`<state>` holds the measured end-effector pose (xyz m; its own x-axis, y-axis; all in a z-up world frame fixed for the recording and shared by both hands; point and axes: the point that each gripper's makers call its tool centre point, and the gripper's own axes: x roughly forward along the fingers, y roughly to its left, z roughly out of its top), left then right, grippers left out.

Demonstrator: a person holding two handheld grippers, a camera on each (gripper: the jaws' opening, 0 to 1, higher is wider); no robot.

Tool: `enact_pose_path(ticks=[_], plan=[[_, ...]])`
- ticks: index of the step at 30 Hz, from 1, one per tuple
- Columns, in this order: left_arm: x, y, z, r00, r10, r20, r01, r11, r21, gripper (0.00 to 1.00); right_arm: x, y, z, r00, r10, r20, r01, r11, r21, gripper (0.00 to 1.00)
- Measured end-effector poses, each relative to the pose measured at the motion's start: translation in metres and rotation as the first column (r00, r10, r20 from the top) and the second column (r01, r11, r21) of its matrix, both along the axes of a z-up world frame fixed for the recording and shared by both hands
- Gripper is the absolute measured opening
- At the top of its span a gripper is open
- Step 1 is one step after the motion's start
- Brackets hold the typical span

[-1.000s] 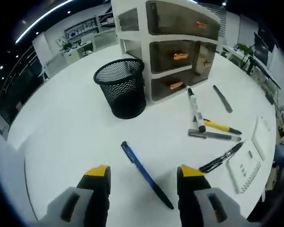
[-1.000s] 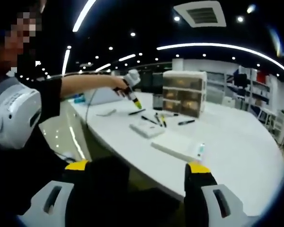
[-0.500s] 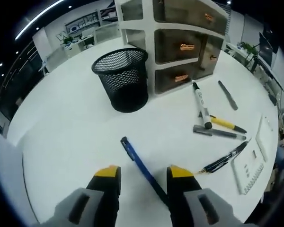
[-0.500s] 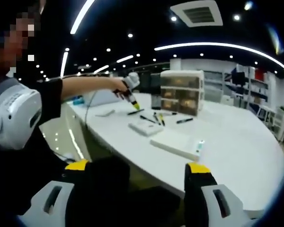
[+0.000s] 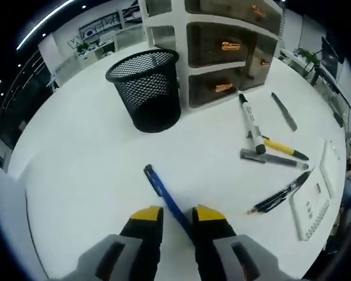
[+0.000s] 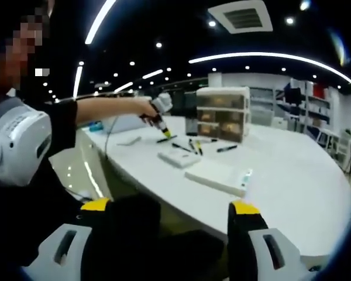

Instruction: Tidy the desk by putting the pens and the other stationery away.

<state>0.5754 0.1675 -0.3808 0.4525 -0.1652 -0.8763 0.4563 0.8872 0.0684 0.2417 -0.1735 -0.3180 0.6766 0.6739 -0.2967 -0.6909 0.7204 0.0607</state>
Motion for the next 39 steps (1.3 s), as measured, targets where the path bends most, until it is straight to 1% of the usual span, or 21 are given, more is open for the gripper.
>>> enact_pose_path(ticks=[2, 4, 8, 9, 12, 13, 15, 18, 20, 21, 24, 25, 26, 28, 30, 32, 33, 34, 36, 39], plan=[[-0.004, -0.001, -0.002, 1.0, -0.001, -0.003, 0.001, 1.0, 0.001, 0.18, 0.0, 0.0, 0.0, 1.0, 0.0, -0.001, 0.0, 1.0, 0.001, 0.76], [-0.004, -0.001, -0.002, 1.0, 0.001, -0.003, -0.001, 1.0, -0.008, 0.16, 0.0, 0.0, 0.0, 1.0, 0.0, 0.0, 0.0, 1.0, 0.001, 0.76], [0.005, 0.002, -0.001, 1.0, -0.011, -0.006, 0.011, 1.0, -0.024, 0.12, 0.0, 0.001, 0.0, 1.0, 0.001, -0.001, -0.001, 1.0, 0.004, 0.76], [0.0, -0.002, -0.002, 1.0, -0.014, -0.008, 0.013, 0.999, -0.034, 0.11, 0.0, 0.002, 0.0, 1.0, 0.001, -0.001, -0.001, 1.0, 0.005, 0.76], [-0.003, -0.003, -0.002, 1.0, -0.01, -0.008, 0.009, 0.999, -0.043, 0.1, 0.0, 0.003, -0.001, 1.0, 0.003, -0.001, -0.003, 1.0, 0.008, 0.76], [-0.003, -0.003, -0.002, 1.0, -0.011, -0.007, 0.011, 0.999, -0.053, 0.1, 0.0, 0.004, -0.001, 1.0, 0.003, -0.001, -0.003, 1.0, 0.009, 0.76], [-0.004, -0.009, -0.003, 1.0, -0.028, -0.007, 0.028, 0.995, -0.097, 0.08, 0.0, 0.004, -0.002, 1.0, 0.003, -0.003, -0.003, 1.0, 0.009, 0.76], [-0.005, -0.01, -0.003, 0.999, -0.03, 0.011, 0.031, 0.993, -0.113, 0.08, 0.0, 0.003, -0.003, 1.0, 0.001, -0.006, -0.001, 1.0, 0.011, 0.76], [-0.004, -0.011, -0.004, 0.999, -0.034, 0.027, 0.037, 0.99, -0.135, 0.07, 0.0, 0.003, -0.003, 1.0, -0.001, -0.007, 0.001, 1.0, 0.014, 0.76], [-0.007, -0.013, -0.004, 0.999, -0.032, 0.033, 0.036, 0.989, -0.141, 0.07, 0.001, 0.003, -0.003, 1.0, -0.001, -0.008, 0.001, 1.0, 0.016, 0.76], [-0.006, -0.012, -0.003, 0.997, -0.043, 0.065, 0.052, 0.988, -0.147, 0.06, 0.0, 0.006, -0.004, 1.0, 0.003, -0.009, -0.003, 1.0, 0.017, 0.76], [-0.003, -0.01, -0.001, 0.995, -0.051, 0.084, 0.063, 0.987, -0.15, 0.06, 0.0, 0.006, -0.004, 1.0, 0.004, -0.01, -0.004, 1.0, 0.017, 0.76], [-0.002, -0.009, 0.0, 0.995, -0.042, 0.092, 0.057, 0.986, -0.158, 0.06, 0.0, 0.007, -0.004, 1.0, 0.005, -0.01, -0.005, 1.0, 0.018, 0.76], [-0.009, -0.014, 0.002, 0.994, -0.033, 0.108, 0.054, 0.98, -0.194, 0.06, 0.0, 0.008, -0.004, 1.0, 0.007, -0.011, -0.007, 1.0, 0.02, 0.76], [-0.007, -0.011, 0.005, 0.992, -0.028, 0.122, 0.053, 0.977, -0.206, 0.06, 0.001, 0.009, -0.004, 1.0, 0.01, -0.012, -0.009, 1.0, 0.021, 0.76], [-0.003, -0.011, 0.012, 0.987, -0.022, 0.158, 0.06, 0.969, -0.238, 0.06, 0.001, 0.012, -0.003, 1.0, 0.015, -0.012, -0.015, 1.0, 0.021, 0.76], [-0.007, -0.013, 0.014, 0.986, -0.022, 0.165, 0.063, 0.967, -0.246, 0.06, 0.001, 0.013, -0.003, 1.0, 0.017, -0.011, -0.017, 1.0, 0.021, 0.76], [-0.008, -0.019, 0.021, 0.979, -0.02, 0.202, 0.077, 0.958, -0.278, 0.06, 0.0, 0.015, -0.002, 1.0, 0.021, -0.01, -0.021, 1.0, 0.021, 0.76], [-0.003, -0.018, 0.031, 0.971, -0.027, 0.239, 0.1, 0.949, -0.299, 0.06, 0.0, 0.018, -0.001, 1.0, 0.027, -0.009, -0.026, 0.999, 0.021, 0.76], [-0.008, -0.025, 0.044, 0.956, -0.015, 0.293, 0.118, 0.934, -0.337, 0.06, 0.0, 0.02, 0.0, 0.999, 0.031, -0.008, -0.031, 0.999, 0.02, 0.76]])
